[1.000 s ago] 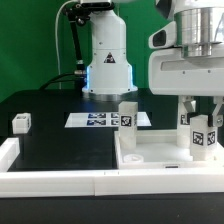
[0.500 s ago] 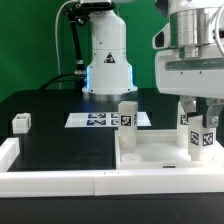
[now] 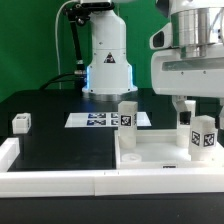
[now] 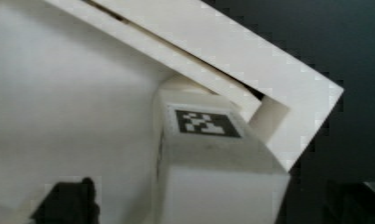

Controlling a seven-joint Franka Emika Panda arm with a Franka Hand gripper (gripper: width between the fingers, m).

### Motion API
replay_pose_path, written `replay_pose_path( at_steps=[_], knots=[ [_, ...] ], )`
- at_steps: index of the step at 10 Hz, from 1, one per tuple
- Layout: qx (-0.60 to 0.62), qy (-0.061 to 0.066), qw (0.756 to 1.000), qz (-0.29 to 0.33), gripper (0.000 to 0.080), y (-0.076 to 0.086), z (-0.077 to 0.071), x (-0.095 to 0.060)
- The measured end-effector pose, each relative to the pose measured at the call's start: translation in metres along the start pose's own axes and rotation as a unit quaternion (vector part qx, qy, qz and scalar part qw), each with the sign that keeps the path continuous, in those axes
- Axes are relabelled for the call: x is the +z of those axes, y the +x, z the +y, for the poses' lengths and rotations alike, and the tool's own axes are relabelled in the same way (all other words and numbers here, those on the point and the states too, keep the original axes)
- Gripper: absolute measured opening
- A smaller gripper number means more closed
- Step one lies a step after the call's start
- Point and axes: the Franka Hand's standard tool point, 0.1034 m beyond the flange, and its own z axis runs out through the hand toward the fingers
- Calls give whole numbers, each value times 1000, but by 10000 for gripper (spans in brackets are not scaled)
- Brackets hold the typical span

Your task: Assemble square table

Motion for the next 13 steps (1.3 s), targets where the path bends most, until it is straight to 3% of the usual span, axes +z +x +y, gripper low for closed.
replay_pose_path(
  at_steps=[5, 8, 10, 13],
  knots=[
    [-215, 2, 977, 5, 649, -9, -1, 3],
    [-305, 1, 952, 6, 649, -6, 0, 3],
    [-427, -7, 904, 8, 649, -4, 3, 5],
    [-526, -16, 850, 11, 649, -2, 4, 5]
  ],
)
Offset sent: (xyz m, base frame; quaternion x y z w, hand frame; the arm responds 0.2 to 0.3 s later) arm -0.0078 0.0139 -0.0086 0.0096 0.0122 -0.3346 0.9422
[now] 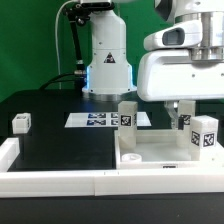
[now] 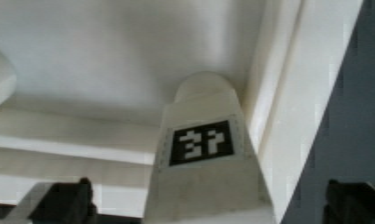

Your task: Assemble square table

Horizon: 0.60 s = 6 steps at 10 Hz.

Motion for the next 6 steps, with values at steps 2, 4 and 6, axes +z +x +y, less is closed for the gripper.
replay_pose_path(
  at_steps=[2, 4, 6],
  knots=[
    [-45, -5, 999, 0, 649, 1, 2, -1],
    [-43, -5, 999, 0, 527, 1, 2, -1],
    [-43, -5, 999, 0, 293, 1, 2, -1]
  ],
)
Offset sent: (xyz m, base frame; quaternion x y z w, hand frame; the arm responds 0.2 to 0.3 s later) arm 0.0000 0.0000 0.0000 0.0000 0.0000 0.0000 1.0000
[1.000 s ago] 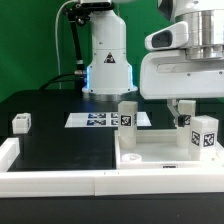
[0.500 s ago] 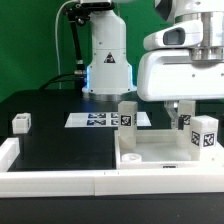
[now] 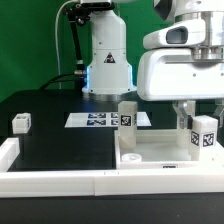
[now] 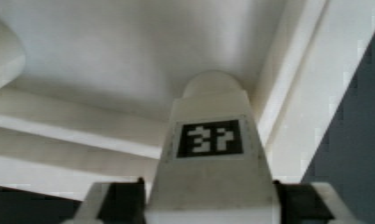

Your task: Assemble square table

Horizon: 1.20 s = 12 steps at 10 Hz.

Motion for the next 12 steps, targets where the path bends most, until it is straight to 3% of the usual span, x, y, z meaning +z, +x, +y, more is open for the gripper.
replay_pose_path(
  at_steps=[4, 7, 9, 12],
  knots=[
    [36, 0, 999, 0, 293, 0, 0, 0],
    [160, 1, 987, 0, 293, 0, -1, 0],
    [273, 1, 962, 3, 294, -1, -5, 0],
    [375, -17, 927, 0, 300, -7, 8, 0]
  ],
)
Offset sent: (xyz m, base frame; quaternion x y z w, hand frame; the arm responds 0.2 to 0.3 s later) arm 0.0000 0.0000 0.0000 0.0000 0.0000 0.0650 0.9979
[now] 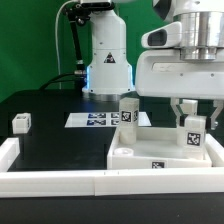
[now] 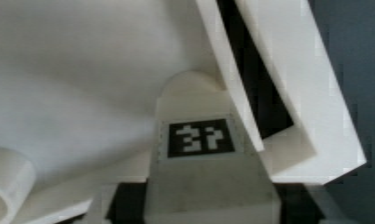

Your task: Assemble square table

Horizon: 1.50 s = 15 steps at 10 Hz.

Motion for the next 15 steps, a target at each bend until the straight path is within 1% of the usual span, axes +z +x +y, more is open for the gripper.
replay_pose_path(
  at_steps=[3, 4, 5, 6, 7, 8, 9, 10, 11, 13, 14, 15],
  knots=[
    [79, -13, 997, 6, 307, 5, 14, 0],
    [81, -15, 997, 7, 307, 6, 16, 0],
    [79, -15, 997, 7, 403, 5, 15, 0],
    [70, -13, 997, 7, 567, 4, 12, -2],
    [61, -10, 998, 7, 567, 3, 11, -4],
    [54, -8, 998, 7, 631, 2, 11, -7],
    [33, -6, 999, 8, 631, 2, 11, -11],
    [0, -4, 1000, 8, 646, 1, 14, -15],
    [-28, -2, 1000, 7, 646, 2, 20, -21],
    [-83, 6, 996, 6, 649, 11, 40, -35],
    [-101, 7, 995, 6, 649, 15, 50, -37],
    [-123, 5, 992, 6, 649, 24, 65, -38]
  ],
)
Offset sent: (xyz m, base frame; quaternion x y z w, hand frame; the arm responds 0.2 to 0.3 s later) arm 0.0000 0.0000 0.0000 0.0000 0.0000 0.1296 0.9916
